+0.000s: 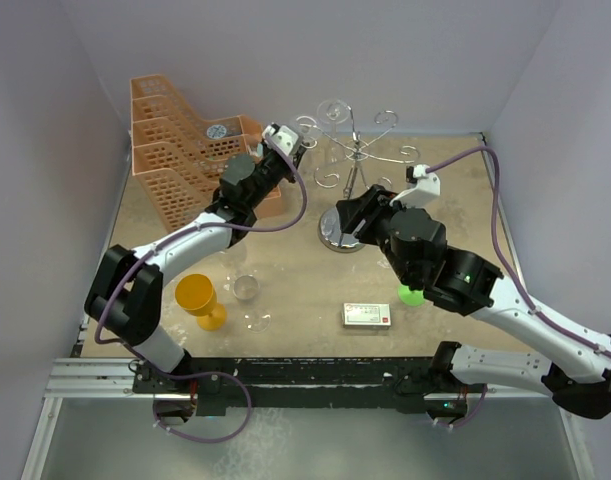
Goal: Place the wine glass upside down on the wine glass rack
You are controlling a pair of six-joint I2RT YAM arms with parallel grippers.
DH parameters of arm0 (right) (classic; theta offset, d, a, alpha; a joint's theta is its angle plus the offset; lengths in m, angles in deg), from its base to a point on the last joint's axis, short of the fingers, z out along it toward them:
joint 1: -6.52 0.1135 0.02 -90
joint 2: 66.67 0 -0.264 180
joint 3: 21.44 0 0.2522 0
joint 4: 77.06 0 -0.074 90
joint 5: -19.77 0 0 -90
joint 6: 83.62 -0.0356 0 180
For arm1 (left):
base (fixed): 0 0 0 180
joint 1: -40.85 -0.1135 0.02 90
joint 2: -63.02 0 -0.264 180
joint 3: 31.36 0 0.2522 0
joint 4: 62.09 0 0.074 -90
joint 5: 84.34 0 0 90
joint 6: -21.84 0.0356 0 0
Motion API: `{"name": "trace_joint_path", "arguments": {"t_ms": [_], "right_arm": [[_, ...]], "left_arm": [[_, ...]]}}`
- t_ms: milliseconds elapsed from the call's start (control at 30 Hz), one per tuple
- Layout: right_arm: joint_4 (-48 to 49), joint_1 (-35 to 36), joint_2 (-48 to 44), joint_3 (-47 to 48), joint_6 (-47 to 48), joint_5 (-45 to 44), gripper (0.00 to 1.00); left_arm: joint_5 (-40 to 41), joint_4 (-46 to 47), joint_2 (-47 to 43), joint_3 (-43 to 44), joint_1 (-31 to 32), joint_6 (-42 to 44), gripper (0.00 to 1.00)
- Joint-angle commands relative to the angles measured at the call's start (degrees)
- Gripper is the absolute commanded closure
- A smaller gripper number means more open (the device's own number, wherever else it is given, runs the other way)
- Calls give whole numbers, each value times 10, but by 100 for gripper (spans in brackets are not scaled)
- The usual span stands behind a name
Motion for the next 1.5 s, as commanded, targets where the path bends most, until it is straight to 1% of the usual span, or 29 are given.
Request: {"name": "trace_joint_path", "arguments": {"t_ms": [0, 133, 333, 433, 633, 767, 1033, 1100, 1233, 1433, 1467], "right_arm": [[23, -1, -12, 0, -8, -8, 41], [24, -1, -10, 0, -8, -6, 41], [24, -1, -11, -1, -8, -4, 41], [26, -1, -13, -3, -8, -2, 41], [29, -1, -12, -4, -9, 1, 41], [29, -1, -13, -4, -9, 2, 41], [25, -1, -15, -3, -9, 3, 41], [25, -1, -16, -4, -9, 3, 41], [24, -1, -20, -4, -10, 4, 41], [21, -1, -30, -4, -13, 28, 40], [21, -1, -32, -4, -12, 30, 40]], "left_arm": [[0, 19, -39, 24, -4, 44, 100], [-23, 27, -49, 11, -3, 24, 100], [-34, 56, -77, -31, -3, -6, 100], [-56, 58, -83, -42, -4, -19, 100], [-97, 39, -68, -38, -4, -36, 100], [-116, 14, -51, -22, -4, -43, 98], [-109, -15, -42, -19, -4, -55, 94], [-105, -17, -42, -21, -4, -57, 90], [-95, -25, -50, -25, -4, -62, 80], [-99, -91, -78, -16, -4, -62, 67], [-98, -99, -82, -16, -4, -65, 63]]}}
